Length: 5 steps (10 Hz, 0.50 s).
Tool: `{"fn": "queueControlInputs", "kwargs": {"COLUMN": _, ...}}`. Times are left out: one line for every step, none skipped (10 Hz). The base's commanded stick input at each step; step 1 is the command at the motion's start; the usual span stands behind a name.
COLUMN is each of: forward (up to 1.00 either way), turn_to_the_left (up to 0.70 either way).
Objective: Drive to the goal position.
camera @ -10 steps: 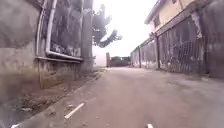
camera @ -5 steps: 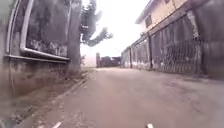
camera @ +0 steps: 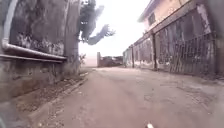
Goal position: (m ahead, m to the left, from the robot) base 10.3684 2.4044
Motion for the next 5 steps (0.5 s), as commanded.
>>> {"fn": "queueControlInputs", "kwargs": {"forward": 1.0, "turn_to_the_left": 0.0}}
{"fn": "queueControlInputs", "kwargs": {"forward": 1.0, "turn_to_the_left": 0.0}}
{"fn": "queueControlInputs", "kwargs": {"forward": 1.0, "turn_to_the_left": 0.0}}
{"fn": "queueControlInputs", "kwargs": {"forward": 1.0, "turn_to_the_left": 0.0}}
{"fn": "queueControlInputs", "kwargs": {"forward": 1.0, "turn_to_the_left": 0.0}}
